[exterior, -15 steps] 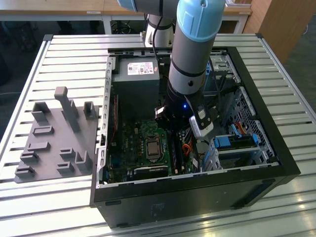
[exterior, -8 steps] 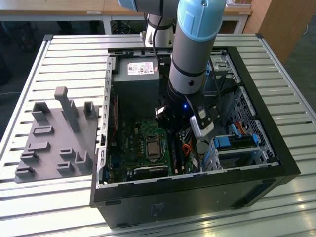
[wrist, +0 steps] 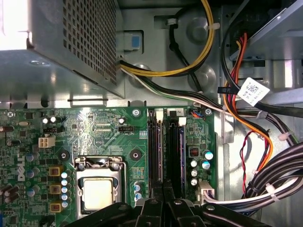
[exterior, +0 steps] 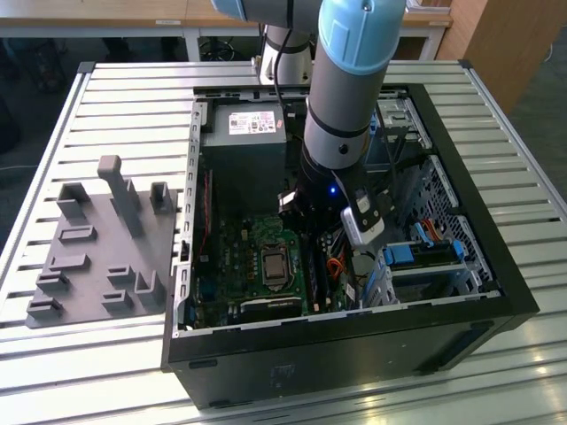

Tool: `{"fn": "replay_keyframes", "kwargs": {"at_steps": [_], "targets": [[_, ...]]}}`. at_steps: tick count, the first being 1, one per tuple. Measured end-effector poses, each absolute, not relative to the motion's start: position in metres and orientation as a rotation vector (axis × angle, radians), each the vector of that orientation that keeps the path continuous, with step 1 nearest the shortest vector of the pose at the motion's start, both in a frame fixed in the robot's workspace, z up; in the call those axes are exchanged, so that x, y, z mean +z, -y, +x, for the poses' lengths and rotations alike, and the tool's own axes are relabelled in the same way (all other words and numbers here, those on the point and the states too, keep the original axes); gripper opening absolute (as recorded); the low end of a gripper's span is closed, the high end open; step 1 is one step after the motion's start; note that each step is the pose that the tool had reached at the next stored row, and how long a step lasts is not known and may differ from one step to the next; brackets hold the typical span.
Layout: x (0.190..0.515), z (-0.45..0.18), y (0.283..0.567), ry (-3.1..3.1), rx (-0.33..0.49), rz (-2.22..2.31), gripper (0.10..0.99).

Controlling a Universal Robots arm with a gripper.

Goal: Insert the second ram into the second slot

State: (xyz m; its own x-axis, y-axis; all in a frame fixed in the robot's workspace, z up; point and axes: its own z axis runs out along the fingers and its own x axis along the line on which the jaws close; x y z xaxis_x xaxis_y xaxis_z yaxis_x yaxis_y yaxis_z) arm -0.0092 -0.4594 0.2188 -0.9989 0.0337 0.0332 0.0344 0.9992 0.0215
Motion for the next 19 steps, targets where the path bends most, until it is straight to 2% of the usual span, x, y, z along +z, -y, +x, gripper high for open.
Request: {"fn": "replay_keyframes", "kwargs": {"at_steps": [19], "targets": [[0.2166,-0.0090,0.4594,3.108,-0.036,-0.045,0.118]]}}
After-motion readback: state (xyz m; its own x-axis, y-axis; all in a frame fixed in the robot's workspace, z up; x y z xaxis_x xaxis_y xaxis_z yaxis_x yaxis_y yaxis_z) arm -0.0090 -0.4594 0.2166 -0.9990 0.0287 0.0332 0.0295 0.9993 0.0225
